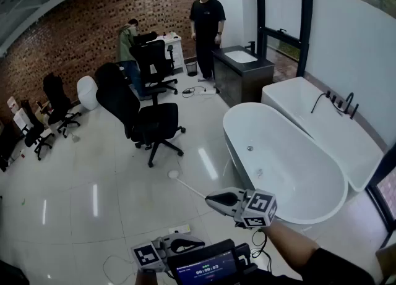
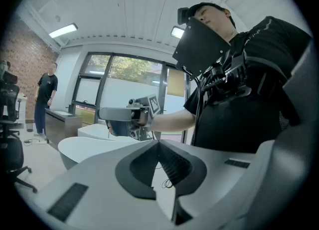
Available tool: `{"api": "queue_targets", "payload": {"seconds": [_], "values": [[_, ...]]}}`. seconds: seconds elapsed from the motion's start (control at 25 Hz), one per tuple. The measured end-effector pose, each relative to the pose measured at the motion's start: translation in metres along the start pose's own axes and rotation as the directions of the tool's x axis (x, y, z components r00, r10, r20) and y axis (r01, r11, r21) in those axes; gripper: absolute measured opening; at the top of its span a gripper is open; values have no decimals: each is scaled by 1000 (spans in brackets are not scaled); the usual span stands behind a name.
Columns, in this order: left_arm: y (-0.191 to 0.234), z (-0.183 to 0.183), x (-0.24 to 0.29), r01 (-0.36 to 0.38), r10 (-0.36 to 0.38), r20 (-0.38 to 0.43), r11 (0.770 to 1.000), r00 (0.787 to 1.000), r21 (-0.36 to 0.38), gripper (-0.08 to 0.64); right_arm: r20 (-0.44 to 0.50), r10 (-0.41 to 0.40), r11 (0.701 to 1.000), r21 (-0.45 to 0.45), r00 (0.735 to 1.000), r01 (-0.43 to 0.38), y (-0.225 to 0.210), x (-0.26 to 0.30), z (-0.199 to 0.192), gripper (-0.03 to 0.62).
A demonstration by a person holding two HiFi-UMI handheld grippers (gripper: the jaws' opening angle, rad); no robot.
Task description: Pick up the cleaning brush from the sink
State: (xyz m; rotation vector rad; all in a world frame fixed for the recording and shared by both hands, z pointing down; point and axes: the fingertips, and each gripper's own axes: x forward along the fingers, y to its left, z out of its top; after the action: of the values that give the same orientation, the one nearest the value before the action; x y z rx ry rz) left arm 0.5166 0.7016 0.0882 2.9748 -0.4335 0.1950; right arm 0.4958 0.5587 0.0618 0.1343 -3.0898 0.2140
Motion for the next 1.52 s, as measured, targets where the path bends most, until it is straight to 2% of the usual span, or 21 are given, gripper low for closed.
{"api": "queue_targets", "payload": {"seconds": [0.16,0.32,0.44,0.48,0.64,0.72,0.8,0.88,0.92,1.0,1.12,1.24,1.32,1.4,1.48,1.52], "values": [[70,-5,-7,-67,67,26,998,997,11,0,-15,-4,1000,-14,1000,4,-63,25,-10,3],[144,-15,-44,-132,132,56,991,990,0,0,-29,-18,1000,10,999,18,-125,74,-24,3],[202,-26,-86,-153,153,56,988,987,13,0,-51,-53,998,14,997,54,-175,132,-31,3],[224,-30,-102,-158,157,55,987,986,14,0,-67,-59,998,11,996,60,-193,156,-34,56],[315,-25,-175,-179,178,56,984,982,7,0,-141,-74,997,21,987,78,-255,248,-43,60],[370,-19,-206,-212,210,48,977,976,19,0,-168,-84,994,53,982,94,-296,290,-45,61],[426,-17,-228,-233,231,60,972,971,20,0,-217,-81,993,70,973,99,-341,329,-58,145],[486,-16,-246,-250,249,91,968,964,0,0,-258,-76,993,71,963,98,-391,366,-73,147],[519,-16,-254,-273,271,104,962,957,6,0,-263,-72,992,82,962,97,-420,384,-79,147],[593,-17,-272,-355,346,134,934,928,42,0,-251,-57,988,123,966,91,-481,423,-94,147],[714,-47,-297,-418,411,148,908,899,16,0,-264,-37,988,137,964,75,-583,488,-136,147],[821,-79,-313,-408,403,127,913,906,10,0,-319,-21,992,114,947,60,-676,548,-172,147],[876,-93,-325,-394,390,122,919,913,8,0,-329,-29,990,122,944,73,-722,578,-185,147],[920,-96,-338,-385,383,130,923,915,-8,0,-337,-46,986,138,940,98,-755,601,-191,147],[955,-93,-348,-369,367,134,929,920,-15,0,-353,-53,981,154,934,114,-776,620,-199,189],[969,-96,-351,-358,357,137,934,924,-20,0,-362,-56,979,164,931,123,-784,628,-206,189]]}}
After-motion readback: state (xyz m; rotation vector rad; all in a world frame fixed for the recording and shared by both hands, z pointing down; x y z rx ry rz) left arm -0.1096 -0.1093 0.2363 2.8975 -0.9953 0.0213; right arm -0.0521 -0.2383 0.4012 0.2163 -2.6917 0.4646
